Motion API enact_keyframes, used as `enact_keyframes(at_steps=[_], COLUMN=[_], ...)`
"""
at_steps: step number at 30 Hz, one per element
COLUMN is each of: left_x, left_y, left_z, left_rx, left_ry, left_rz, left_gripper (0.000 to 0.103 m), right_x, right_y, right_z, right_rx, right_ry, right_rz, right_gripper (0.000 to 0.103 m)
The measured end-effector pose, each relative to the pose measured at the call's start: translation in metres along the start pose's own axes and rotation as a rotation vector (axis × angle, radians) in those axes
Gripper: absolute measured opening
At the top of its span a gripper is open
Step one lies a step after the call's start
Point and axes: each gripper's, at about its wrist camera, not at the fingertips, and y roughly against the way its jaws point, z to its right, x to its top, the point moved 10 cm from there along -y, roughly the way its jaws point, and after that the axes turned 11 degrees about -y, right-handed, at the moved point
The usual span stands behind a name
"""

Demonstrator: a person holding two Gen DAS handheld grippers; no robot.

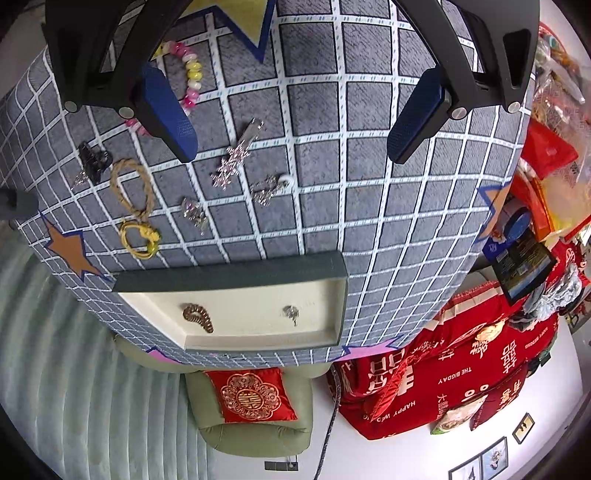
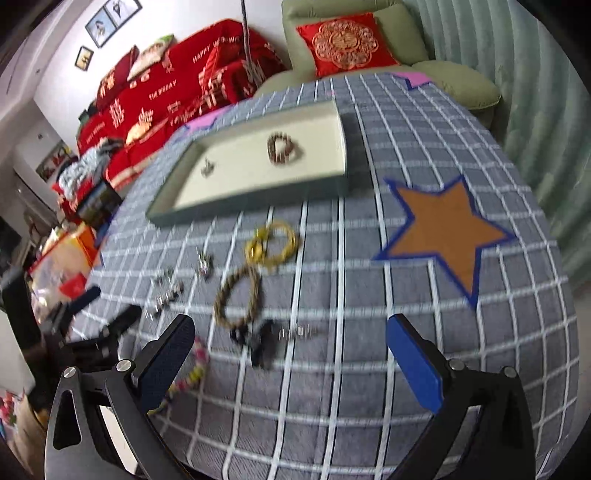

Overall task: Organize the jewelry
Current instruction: 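Move both tools back toward the remaining jewelry on the tablecloth, then grasp the star hairpin with the left tool while the right tool grasps a silver chain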

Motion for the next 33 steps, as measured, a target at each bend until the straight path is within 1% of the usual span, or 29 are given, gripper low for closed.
enact_keyframes(at_steps=[5, 8, 9, 10, 11, 14, 16, 17, 18, 19, 21, 22, 24, 29, 30, 31, 33], left_x=[-0.007, -0.009, -0.009, -0.009, -0.01, -0.01, -0.008, -0.008, -0.007, -0.007, -0.007, -0.007, -0.007, -0.01, -0.009, -0.008, -0.007], left_y=[-0.005, -0.006, -0.006, -0.007, -0.008, -0.01, -0.011, -0.011, -0.011, -0.013, -0.016, -0.017, -0.021, -0.028, -0.028, -0.029, -0.029], left_z=[0.001, 0.003, 0.004, 0.005, 0.006, 0.007, 0.008, 0.009, 0.01, 0.011, 0.013, 0.014, 0.016, 0.022, 0.024, 0.026, 0.029], left_rx=[-0.009, -0.014, -0.017, -0.019, -0.02, -0.024, -0.024, -0.026, -0.03, -0.034, -0.042, -0.046, -0.056, -0.074, -0.079, -0.088, -0.094], left_ry=[0.0, -0.008, -0.011, -0.015, -0.019, -0.02, -0.026, -0.029, -0.032, -0.037, -0.042, -0.043, -0.049, -0.057, -0.06, -0.062, -0.067], left_rz=[-0.018, -0.023, -0.023, -0.024, -0.03, -0.036, -0.034, -0.033, -0.033, -0.037, -0.048, -0.052, -0.06, -0.083, -0.08, -0.079, -0.08], left_gripper=[0.103, 0.103, 0.103, 0.1, 0.098, 0.098, 0.098, 0.098, 0.092, 0.088, 0.087, 0.087, 0.077, 0.076, 0.071, 0.069, 0.068], right_x=[-0.023, -0.029, -0.031, -0.033, -0.034, -0.037, -0.034, -0.032, -0.03, -0.028, -0.027, -0.027, -0.028, -0.025, -0.025, -0.025, -0.025], right_y=[-0.006, -0.01, -0.011, -0.012, -0.013, -0.016, -0.016, -0.015, -0.015, -0.015, -0.017, -0.02, -0.024, -0.031, -0.033, -0.035, -0.039], right_z=[-0.004, -0.006, -0.007, -0.006, -0.007, -0.006, 0.0, 0.003, 0.008, 0.012, 0.019, 0.023, 0.027, 0.014, 0.011, 0.007, 0.0], right_rx=[-0.003, -0.002, -0.003, -0.006, -0.007, -0.016, -0.041, -0.052, -0.064, -0.072, -0.086, -0.099, -0.108, -0.131, -0.133, -0.133, -0.139], right_ry=[0.005, 0.003, 0.002, -0.001, -0.002, -0.004, -0.008, -0.01, -0.012, -0.01, -0.001, 0.009, 0.027, 0.146, 0.165, 0.19, 0.233], right_rz=[-0.031, -0.037, -0.039, -0.044, -0.048, -0.051, -0.035, -0.029, -0.025, -0.024, -0.027, -0.032, -0.036, -0.017, -0.015, -0.013, -0.008], right_gripper=[0.103, 0.101, 0.098, 0.093, 0.092, 0.083, 0.074, 0.072, 0.069, 0.065, 0.062, 0.061, 0.06, 0.059, 0.059, 0.059, 0.059])
